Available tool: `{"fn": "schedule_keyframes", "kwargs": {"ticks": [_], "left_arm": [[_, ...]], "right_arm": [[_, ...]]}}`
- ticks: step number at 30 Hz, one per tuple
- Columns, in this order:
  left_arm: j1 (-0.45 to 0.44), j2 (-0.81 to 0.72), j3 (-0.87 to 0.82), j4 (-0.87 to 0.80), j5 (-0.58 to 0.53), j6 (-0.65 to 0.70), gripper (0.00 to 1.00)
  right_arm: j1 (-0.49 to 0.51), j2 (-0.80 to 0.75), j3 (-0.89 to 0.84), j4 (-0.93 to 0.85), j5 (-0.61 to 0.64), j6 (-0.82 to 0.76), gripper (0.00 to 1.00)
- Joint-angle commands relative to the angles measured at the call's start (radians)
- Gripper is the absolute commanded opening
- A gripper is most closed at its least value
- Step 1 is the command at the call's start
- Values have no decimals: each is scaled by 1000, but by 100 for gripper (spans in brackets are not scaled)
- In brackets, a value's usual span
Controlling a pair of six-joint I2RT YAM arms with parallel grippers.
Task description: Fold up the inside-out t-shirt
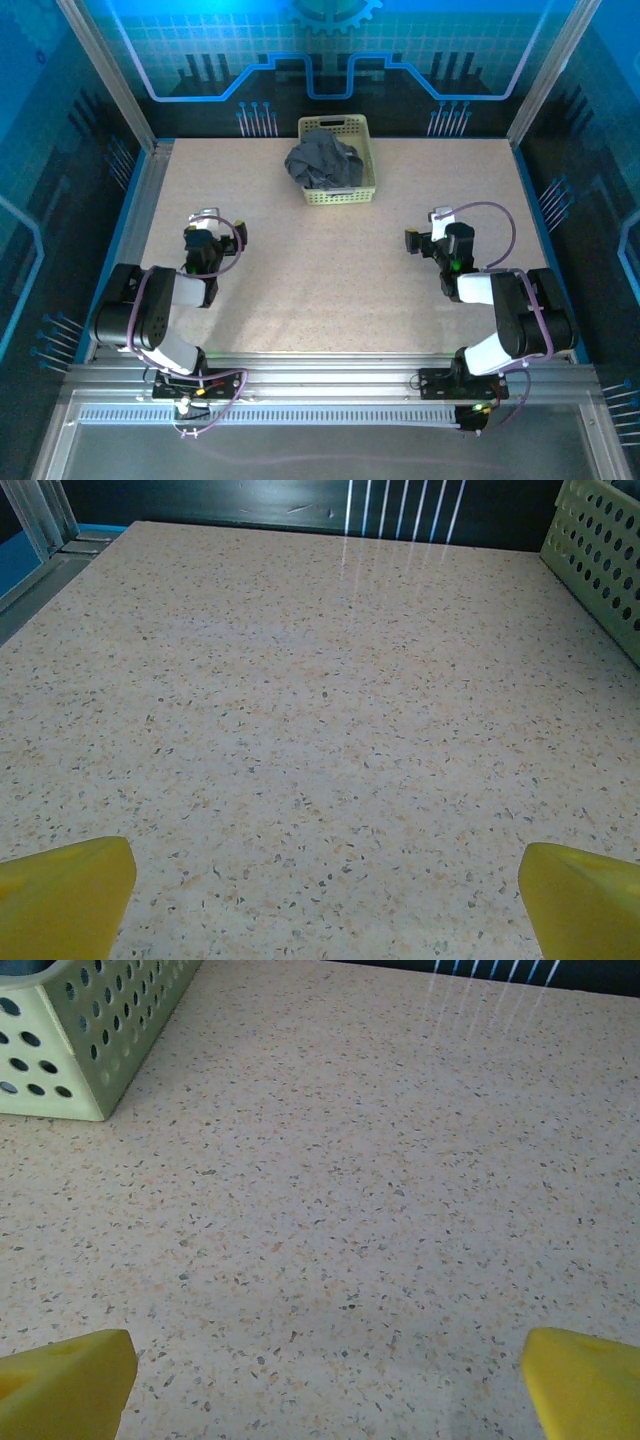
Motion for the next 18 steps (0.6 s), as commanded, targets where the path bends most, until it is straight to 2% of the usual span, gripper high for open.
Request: {"fn": "schedule_keyframes", "kwargs": {"ticks": [1,3,4,7,9,13,16,18], "left_arm": [[-65,-111,8,-52,-79,71,99],[-113,-206,9,-139,-160,80,99],[-139,-270,13,-192,-190,81,99],[-192,-422,32,-340,-201,47,99],[-217,-523,69,-473,-198,-8,99],[-223,-684,179,-760,-219,-219,99],[-221,-751,264,-1009,-324,-479,99],[-217,-757,322,-1147,-319,-541,99]], "right_arm": [[21,-44,-15,72,-7,-34,100],[43,-110,-30,45,54,-34,100],[59,-164,-15,-26,63,-47,100],[122,-293,8,-150,97,-87,100],[150,-399,32,-258,60,-74,100],[161,-557,158,-563,-26,29,100],[151,-615,306,-840,24,218,100],[142,-610,381,-965,55,276,100]]}}
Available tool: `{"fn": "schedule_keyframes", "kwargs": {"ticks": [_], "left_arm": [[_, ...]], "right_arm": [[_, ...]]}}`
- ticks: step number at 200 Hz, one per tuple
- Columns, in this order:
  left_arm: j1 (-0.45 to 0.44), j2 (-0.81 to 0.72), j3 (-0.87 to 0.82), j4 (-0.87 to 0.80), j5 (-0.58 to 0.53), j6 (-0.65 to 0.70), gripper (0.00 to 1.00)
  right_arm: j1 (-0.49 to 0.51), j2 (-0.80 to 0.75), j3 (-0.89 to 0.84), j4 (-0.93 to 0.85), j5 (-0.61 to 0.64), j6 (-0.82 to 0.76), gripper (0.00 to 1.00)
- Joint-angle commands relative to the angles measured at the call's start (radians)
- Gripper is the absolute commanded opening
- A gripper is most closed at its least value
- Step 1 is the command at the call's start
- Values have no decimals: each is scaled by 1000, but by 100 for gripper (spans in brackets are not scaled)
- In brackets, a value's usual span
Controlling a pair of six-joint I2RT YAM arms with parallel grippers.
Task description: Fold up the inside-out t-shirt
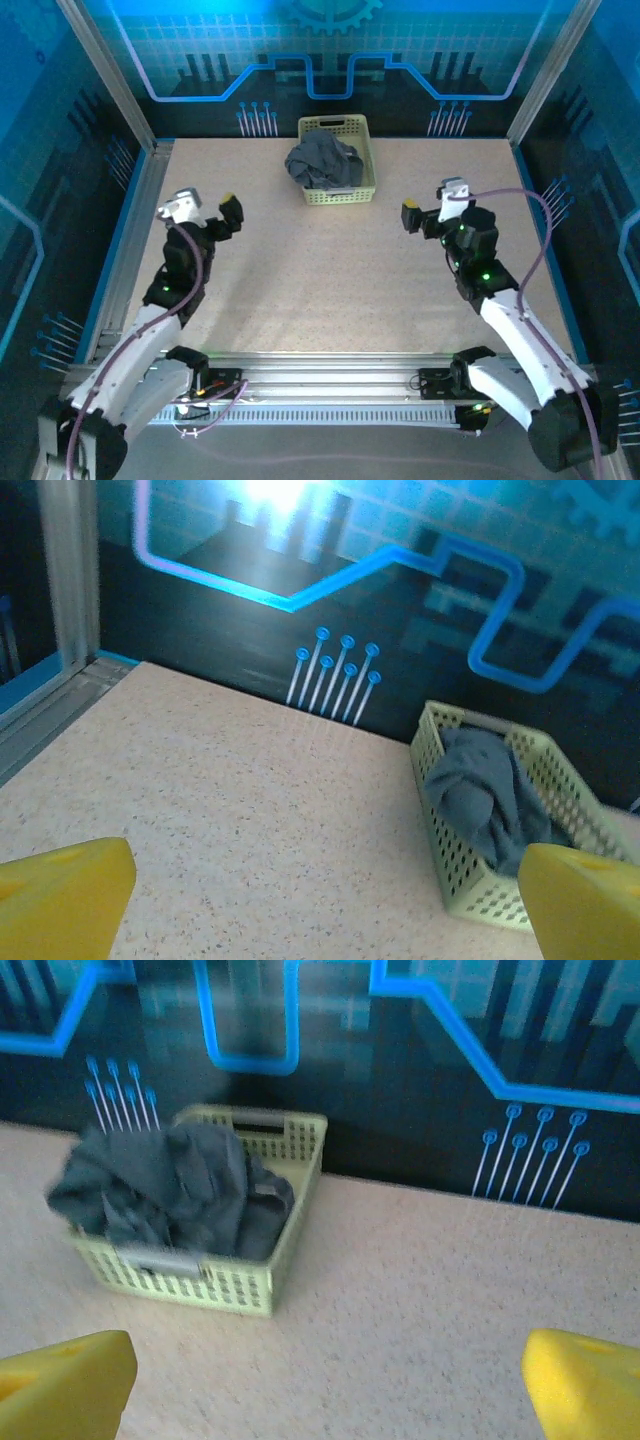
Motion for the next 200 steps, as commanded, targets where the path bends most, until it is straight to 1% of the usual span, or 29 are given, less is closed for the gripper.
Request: {"fn": "schedule_keyframes", "kwargs": {"ticks": [1,7,12,17,21,26,35,49,61,74,96,108,134,146,181,200], "left_arm": [[4,-15,98,-383,-49,-243,99],[6,-16,122,-436,-37,-247,99],[5,-17,137,-474,-35,-250,99],[5,-19,144,-499,-37,-254,99],[5,-21,147,-516,-45,-268,99],[6,-26,148,-545,-59,-301,99],[17,-43,139,-570,-62,-361,99],[44,-64,97,-520,12,-371,99],[54,-52,75,-481,82,-355,99],[54,-9,71,-421,199,-305,99],[53,120,96,-349,376,-254,99],[41,192,117,-328,424,-239,99],[-15,247,116,-262,431,-218,99],[-29,258,117,-256,435,-207,99],[-37,257,78,-239,454,-188,99],[-39,247,54,-244,451,-182,99]], "right_arm": [[-16,-7,108,-346,68,209,100],[-25,-5,116,-368,97,261,100],[-33,-2,122,-403,155,350,100],[-43,1,123,-423,181,409,100],[-53,2,123,-420,166,408,100],[-71,5,116,-402,117,379,100],[-83,14,106,-383,81,355,100],[-82,37,105,-360,43,337,100],[-74,74,121,-342,-20,328,100],[-27,132,155,-323,-44,301,100],[106,281,271,-304,10,244,100],[154,384,348,-296,23,229,100],[219,636,541,-305,57,212,100],[235,747,644,-331,41,203,100],[267,1044,951,-437,31,162,100],[267,1168,1093,-493,31,154,100]]}}
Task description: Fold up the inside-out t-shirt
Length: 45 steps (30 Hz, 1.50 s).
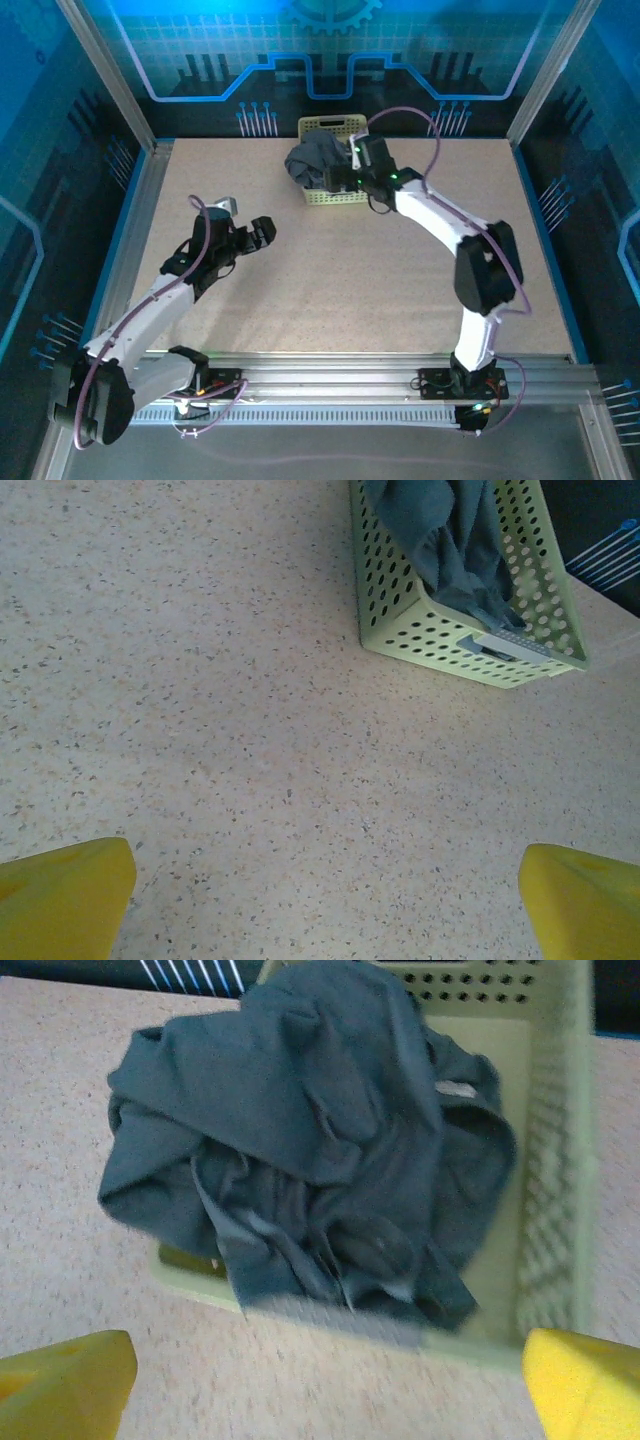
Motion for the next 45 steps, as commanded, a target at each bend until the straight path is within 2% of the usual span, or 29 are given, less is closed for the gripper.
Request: {"fn": "schedule_keyframes", "kwargs": {"ticks": [1,16,22,24,28,31,34,35,40,45], "left_arm": [[-9,-16,-36,22,32,36,99],[-9,-23,-77,52,31,40,99],[-9,-28,-85,52,32,30,99],[-9,-30,-87,50,31,28,99],[-8,-36,-88,44,26,25,99],[-9,-38,-83,33,23,25,99],[-8,-41,-80,27,22,23,99],[-9,-42,-80,26,20,21,99],[-9,-60,-76,10,18,11,99],[-9,-94,-59,-24,21,-9,99]], "right_arm": [[11,146,180,-122,4,-38,100],[-16,639,772,-383,-29,-16,98],[-40,765,924,-445,-35,11,93],[-52,796,952,-455,-51,38,84],[-64,821,988,-458,-80,55,60],[-58,788,990,-438,-74,33,40],[-56,730,994,-417,-56,12,16],[-56,713,999,-413,-48,6,11],[-55,600,1035,-389,-32,-46,1],[-49,472,1046,-392,-11,-102,0]]}}
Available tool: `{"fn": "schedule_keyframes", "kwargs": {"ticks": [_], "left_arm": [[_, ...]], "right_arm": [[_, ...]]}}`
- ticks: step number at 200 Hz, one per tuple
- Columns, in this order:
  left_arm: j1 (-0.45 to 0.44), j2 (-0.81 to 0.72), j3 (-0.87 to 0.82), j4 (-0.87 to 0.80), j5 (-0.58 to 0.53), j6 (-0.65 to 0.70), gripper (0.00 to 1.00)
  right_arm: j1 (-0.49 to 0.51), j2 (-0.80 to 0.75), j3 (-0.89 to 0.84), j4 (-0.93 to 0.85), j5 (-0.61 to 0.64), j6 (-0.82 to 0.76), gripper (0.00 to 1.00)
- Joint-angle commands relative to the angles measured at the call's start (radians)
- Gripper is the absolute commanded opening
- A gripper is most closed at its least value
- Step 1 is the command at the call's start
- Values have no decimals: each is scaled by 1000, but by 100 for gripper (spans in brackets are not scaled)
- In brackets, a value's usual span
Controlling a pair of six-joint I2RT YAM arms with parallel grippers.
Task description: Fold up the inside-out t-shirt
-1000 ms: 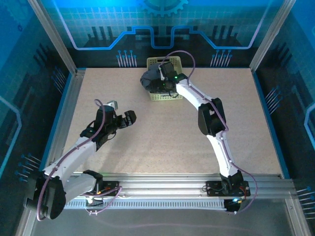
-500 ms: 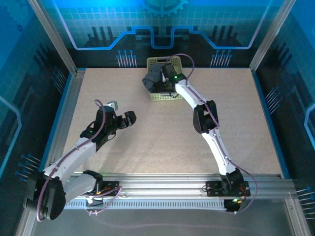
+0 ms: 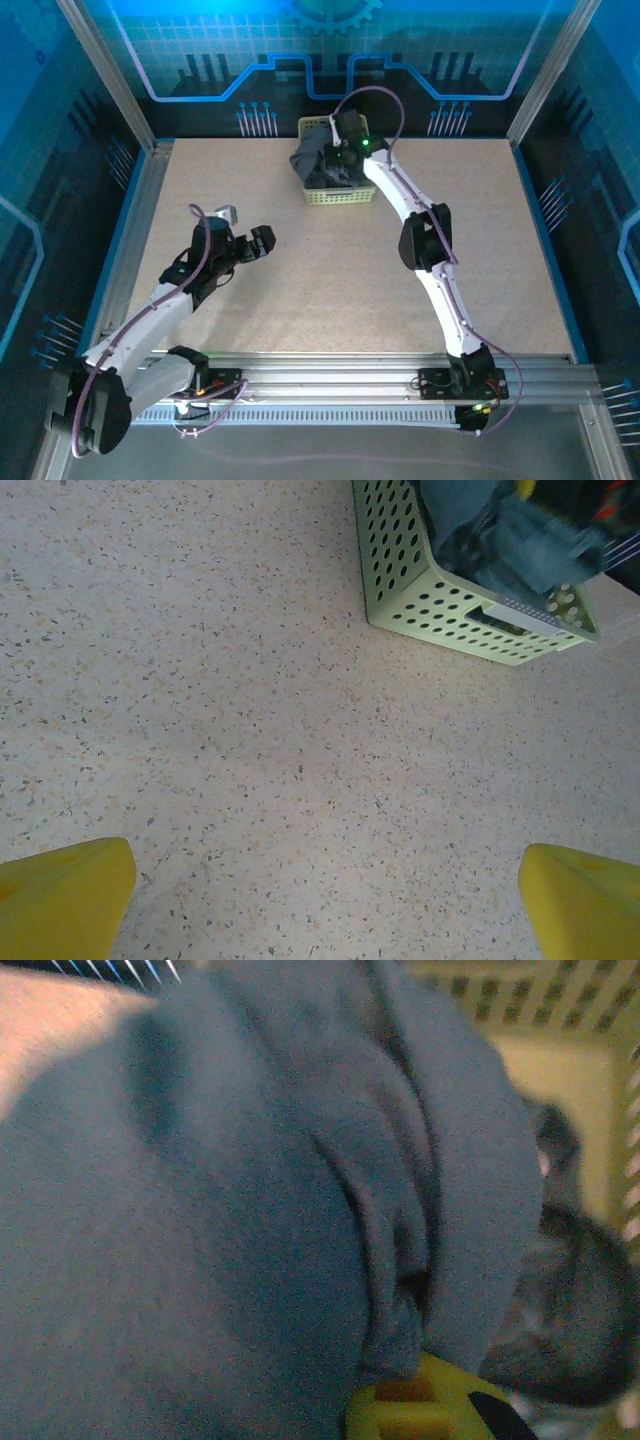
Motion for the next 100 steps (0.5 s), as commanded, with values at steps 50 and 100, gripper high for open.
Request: {"fn": "schedule_keyframes", "kwargs": {"ticks": [50,100], "left_arm": [[-6,-94,35,-85,-19,-25,99],[2,-138,53,-114,-10,-49,99]], "right_arm": [[91,-483,-118,58,73,-173,0],[201,-839,-430,258,63,-263,0]]}}
